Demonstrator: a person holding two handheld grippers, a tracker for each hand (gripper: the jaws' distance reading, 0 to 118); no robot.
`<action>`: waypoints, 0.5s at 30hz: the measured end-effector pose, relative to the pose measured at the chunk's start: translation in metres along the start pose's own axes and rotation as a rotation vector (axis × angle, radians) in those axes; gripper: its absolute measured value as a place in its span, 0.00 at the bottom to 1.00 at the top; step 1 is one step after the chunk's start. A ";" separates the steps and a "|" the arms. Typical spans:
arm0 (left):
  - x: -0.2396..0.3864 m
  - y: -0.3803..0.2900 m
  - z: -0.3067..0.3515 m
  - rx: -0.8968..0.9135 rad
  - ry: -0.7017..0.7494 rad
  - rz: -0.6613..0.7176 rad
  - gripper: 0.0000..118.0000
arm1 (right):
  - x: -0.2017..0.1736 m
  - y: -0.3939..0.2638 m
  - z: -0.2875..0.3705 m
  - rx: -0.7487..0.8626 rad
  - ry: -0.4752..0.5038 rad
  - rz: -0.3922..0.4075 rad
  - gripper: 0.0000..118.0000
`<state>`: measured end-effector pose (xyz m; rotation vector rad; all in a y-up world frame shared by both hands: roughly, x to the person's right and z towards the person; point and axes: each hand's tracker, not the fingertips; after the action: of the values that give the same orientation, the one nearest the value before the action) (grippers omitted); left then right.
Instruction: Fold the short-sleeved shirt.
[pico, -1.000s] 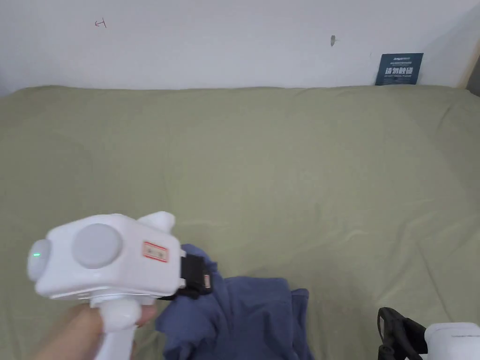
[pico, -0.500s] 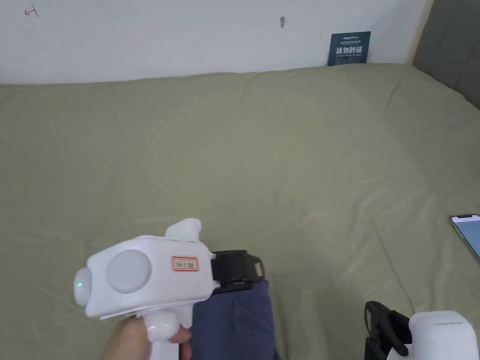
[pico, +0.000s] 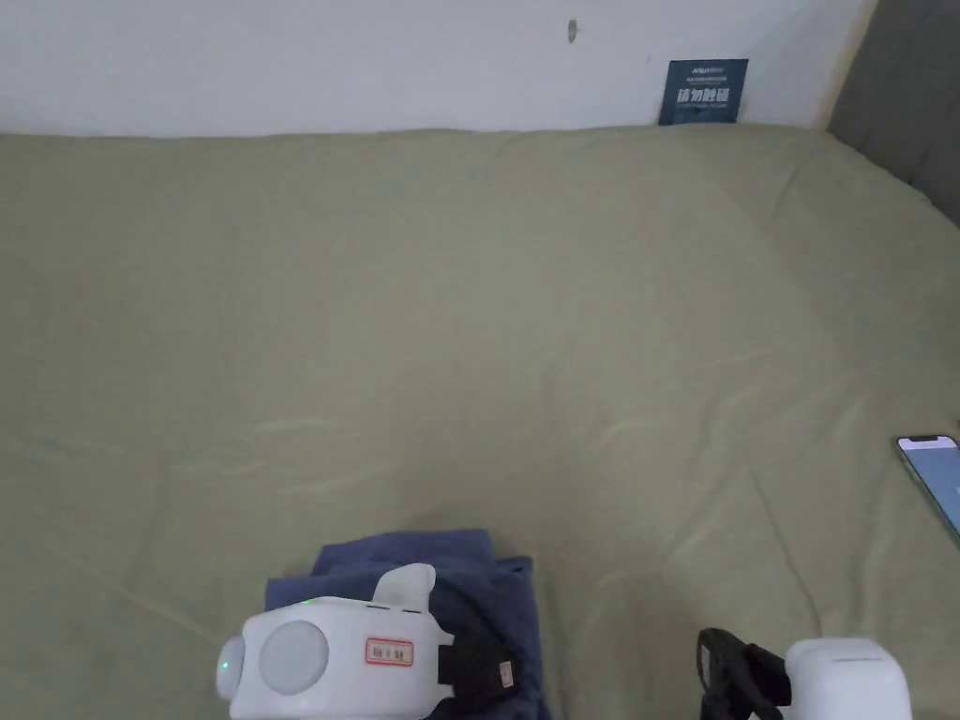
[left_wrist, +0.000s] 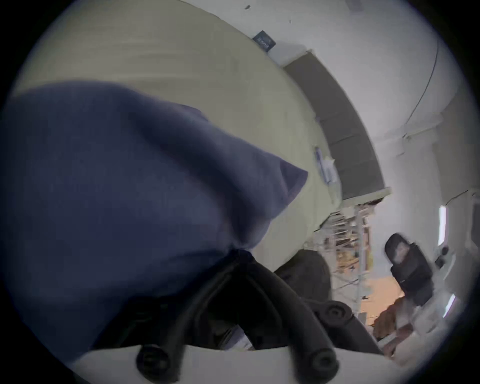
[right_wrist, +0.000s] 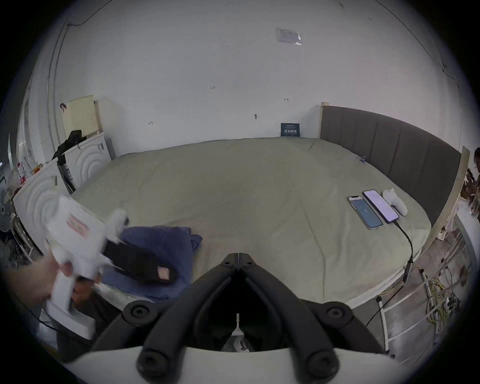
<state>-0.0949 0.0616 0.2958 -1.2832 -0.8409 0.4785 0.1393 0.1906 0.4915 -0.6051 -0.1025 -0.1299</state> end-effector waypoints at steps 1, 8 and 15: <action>0.004 0.003 0.006 -0.010 0.021 0.013 0.00 | 0.000 0.000 -0.002 -0.013 0.010 0.002 0.00; 0.015 0.004 0.095 0.109 -0.007 -0.068 0.00 | -0.010 0.008 -0.054 -0.143 0.295 -0.040 0.00; -0.033 0.002 0.183 0.226 0.098 -0.019 0.00 | -0.028 0.021 -0.169 -0.387 0.730 -0.212 0.00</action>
<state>-0.2564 0.1545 0.2954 -1.0810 -0.6955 0.4772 0.1242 0.1142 0.3378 -0.8970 0.5792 -0.5763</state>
